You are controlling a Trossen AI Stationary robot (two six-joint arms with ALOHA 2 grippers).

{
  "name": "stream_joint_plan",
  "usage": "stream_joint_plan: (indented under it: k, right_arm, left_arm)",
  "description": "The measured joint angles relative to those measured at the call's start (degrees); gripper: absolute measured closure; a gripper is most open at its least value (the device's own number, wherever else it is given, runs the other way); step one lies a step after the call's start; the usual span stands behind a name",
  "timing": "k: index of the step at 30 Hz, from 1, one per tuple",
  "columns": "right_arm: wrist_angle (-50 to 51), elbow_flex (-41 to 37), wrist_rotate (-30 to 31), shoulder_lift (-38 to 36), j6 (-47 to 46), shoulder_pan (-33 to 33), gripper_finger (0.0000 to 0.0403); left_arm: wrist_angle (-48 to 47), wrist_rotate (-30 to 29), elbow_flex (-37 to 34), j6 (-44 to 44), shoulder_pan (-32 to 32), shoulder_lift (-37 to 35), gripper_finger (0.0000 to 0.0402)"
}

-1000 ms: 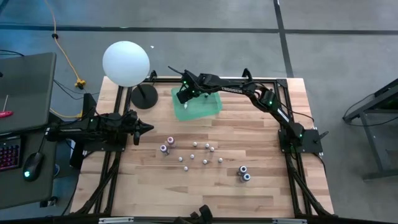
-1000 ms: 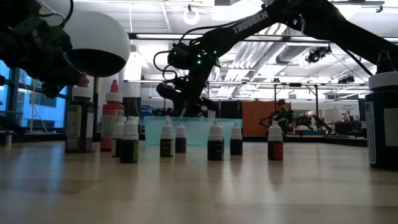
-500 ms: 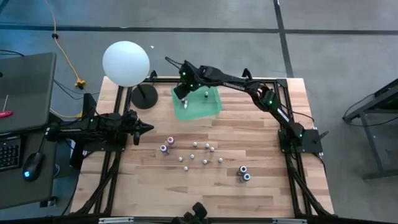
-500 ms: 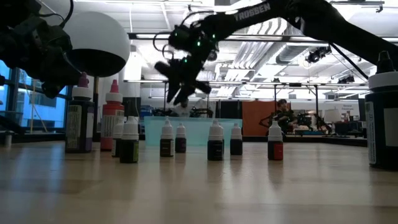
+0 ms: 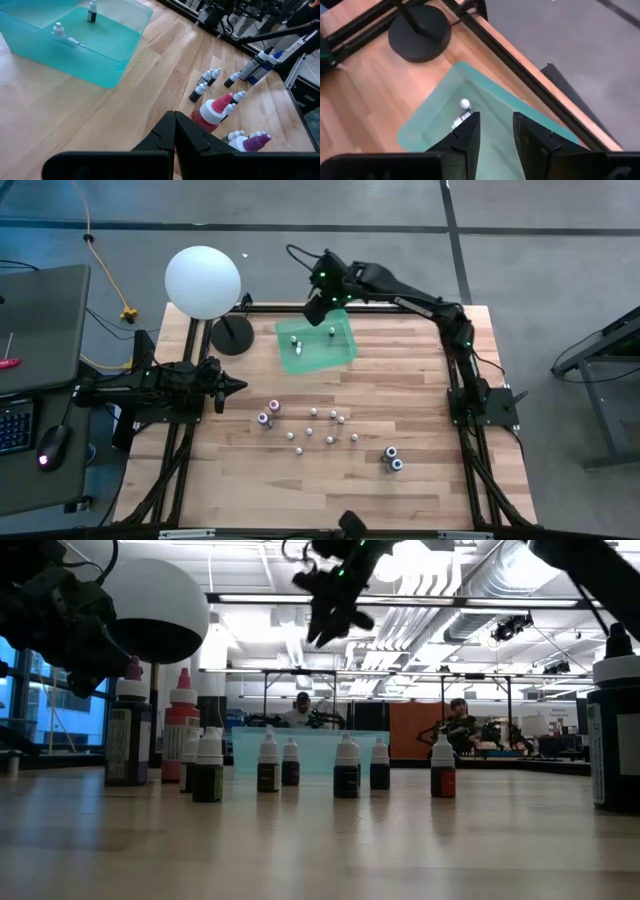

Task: Pick & Place food coloring
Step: Put the small purple dye bottle in the green bin

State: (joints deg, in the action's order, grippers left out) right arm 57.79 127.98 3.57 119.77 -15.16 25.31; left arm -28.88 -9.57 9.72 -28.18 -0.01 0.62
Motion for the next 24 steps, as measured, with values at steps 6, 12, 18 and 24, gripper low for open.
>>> stream_joint_plan:
  k: [6, 12, 18, 24]
  right_arm:
    - [11.9, 0.0, 2.6, -4.9, 1.9, -0.5, 0.0295]
    - [27.7, 0.0, 4.6, -5.9, 2.0, -2.5, 0.0295]
    - [31.5, -7.8, 3.4, -7.2, 0.5, -5.7, 0.0295]
    - [26.4, -24.3, -1.9, -11.7, -4.3, -9.5, 0.0295]
  left_arm:
    - [0.0, 0.0, 0.0, 0.0, 0.0, 0.0, 0.0401]
    - [0.0, 0.0, 0.0, 0.0, 0.0, 0.0, 0.0401]
    - [0.0, 0.0, 0.0, 0.0, 0.0, 0.0, 0.0401]
    - [0.0, -0.1, 0.0, 0.0, 0.0, 0.0, 0.0401]
